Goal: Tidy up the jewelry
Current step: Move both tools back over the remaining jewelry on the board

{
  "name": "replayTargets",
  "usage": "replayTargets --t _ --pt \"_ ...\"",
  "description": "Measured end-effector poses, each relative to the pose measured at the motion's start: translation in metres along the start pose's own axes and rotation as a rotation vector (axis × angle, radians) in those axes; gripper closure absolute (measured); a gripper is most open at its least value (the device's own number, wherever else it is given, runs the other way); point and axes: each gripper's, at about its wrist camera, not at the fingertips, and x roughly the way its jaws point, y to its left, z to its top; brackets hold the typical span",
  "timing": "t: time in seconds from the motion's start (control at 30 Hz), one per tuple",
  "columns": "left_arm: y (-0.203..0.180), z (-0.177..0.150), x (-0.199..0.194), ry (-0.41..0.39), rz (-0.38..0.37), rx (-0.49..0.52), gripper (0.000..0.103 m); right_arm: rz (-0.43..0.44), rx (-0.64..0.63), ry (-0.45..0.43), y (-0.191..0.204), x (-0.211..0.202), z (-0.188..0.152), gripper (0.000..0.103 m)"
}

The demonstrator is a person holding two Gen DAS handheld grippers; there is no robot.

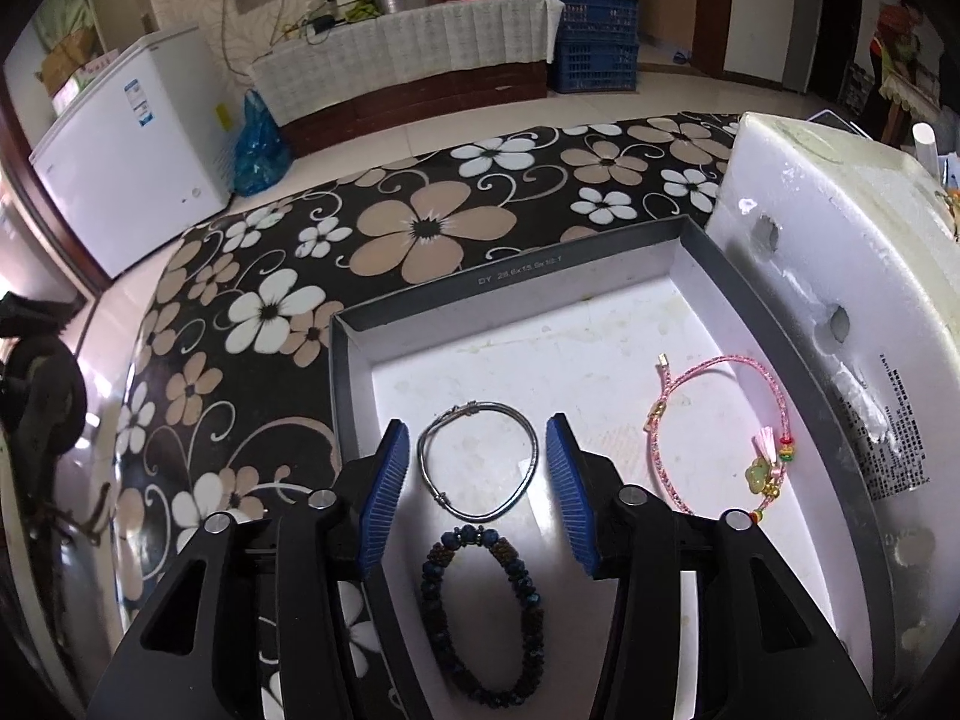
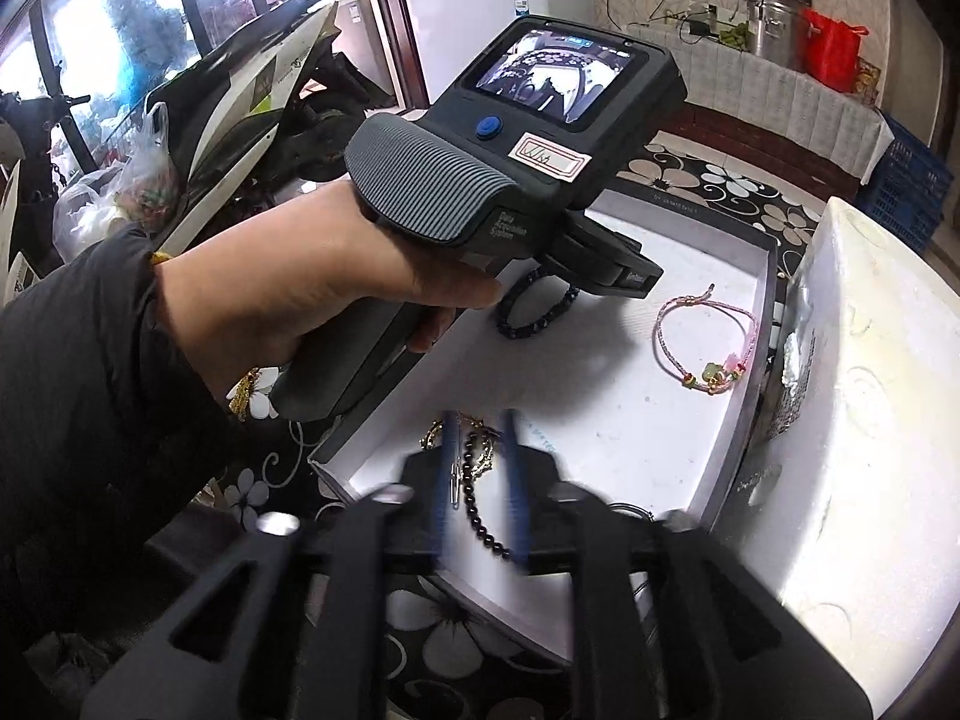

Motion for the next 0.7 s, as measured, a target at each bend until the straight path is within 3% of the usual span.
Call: replayTargets --t 0.07,0.27,0.43,0.7 --pt "-0.002 0.0 -0.003 -0.016 0.02 0.006 0.043 0.003 0.002 -0.006 -0.001 -0.003 0.0 0.064" --pt "0.001 0.004 -0.01 -0.035 0.002 -0.024 0.037 0.005 0.012 -0.021 -0.009 -0.01 0.0 0.057" --pt "-0.002 0.006 -0.017 -0.041 0.001 -0.033 0.034 0.009 0.002 -0.05 -0.012 -0.021 0.0 0.035" --pt "-0.011 0.016 -0.061 -0.147 -0.06 -0.057 0.025 -0.012 -0.006 -0.134 -0.032 -0.059 -0.001 0.021"
